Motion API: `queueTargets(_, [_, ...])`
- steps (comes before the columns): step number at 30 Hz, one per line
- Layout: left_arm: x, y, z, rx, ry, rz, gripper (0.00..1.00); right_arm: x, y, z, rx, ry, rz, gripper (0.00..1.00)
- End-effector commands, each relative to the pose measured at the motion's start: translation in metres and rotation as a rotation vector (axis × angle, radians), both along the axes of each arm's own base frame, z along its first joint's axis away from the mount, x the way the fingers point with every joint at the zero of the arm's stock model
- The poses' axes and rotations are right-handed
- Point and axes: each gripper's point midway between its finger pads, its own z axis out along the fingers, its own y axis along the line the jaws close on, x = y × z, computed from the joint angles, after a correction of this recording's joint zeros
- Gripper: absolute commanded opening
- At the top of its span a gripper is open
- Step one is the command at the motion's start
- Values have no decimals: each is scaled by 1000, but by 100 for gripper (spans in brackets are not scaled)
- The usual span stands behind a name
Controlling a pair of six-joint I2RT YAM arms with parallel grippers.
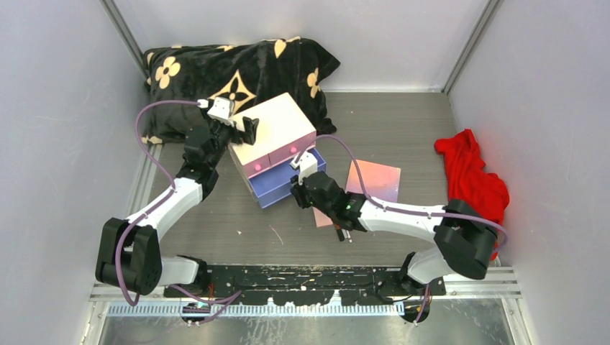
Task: Organize the makeup
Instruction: Open the drawer in the storage box.
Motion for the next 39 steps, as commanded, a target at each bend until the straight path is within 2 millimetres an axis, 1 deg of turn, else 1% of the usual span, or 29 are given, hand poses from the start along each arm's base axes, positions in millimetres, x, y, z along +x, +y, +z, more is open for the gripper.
queueTargets(1, [-36, 6, -139, 146, 430, -14, 100, -20, -13, 12, 38, -12, -22, 1])
queueTargets(6, [-36, 6, -138, 145, 429, -15, 100, -28, -30, 16, 38, -17, -48, 1])
queueTargets(10, [-36, 6, -139, 145, 431, -16, 100, -36, -34, 18, 45, -16, -41, 1])
queueTargets(15, [-36, 6, -139, 146, 434, -14, 100, -46, -30, 14, 43, -3, -29, 1])
queueTargets(20, [-36, 6, -139, 147, 434, -17, 100, -53, -22, 8, 26, 2, -2, 2])
queueTargets(21, [-36, 6, -139, 147, 433, -17, 100, -53, -20, 8, 23, 3, 1, 5])
queueTargets(24, [-36, 6, -139, 146, 431, -16, 100, -52, -17, 5, 3, 2, 6, 33])
queueTargets(27, [-36, 5, -139, 146, 431, -19, 100, -49, -18, 7, -2, -7, -10, 45])
queueTargets(28, [-36, 5, -139, 147, 431, -18, 100, -48, -18, 9, -8, -15, -16, 53])
queueTargets(29, [-36, 6, -139, 146, 431, -19, 100, -47, -19, 10, -17, -19, -21, 56])
queueTargets(32, [-36, 5, -139, 146, 430, -19, 100, -43, -23, 19, -36, -35, -38, 58])
queueTargets(36, [-36, 6, -139, 147, 432, -19, 100, -46, -26, 39, -10, -55, -38, 59])
queueTargets(39, [-36, 5, -139, 147, 431, -19, 100, -49, -39, 50, -9, -61, -65, 62])
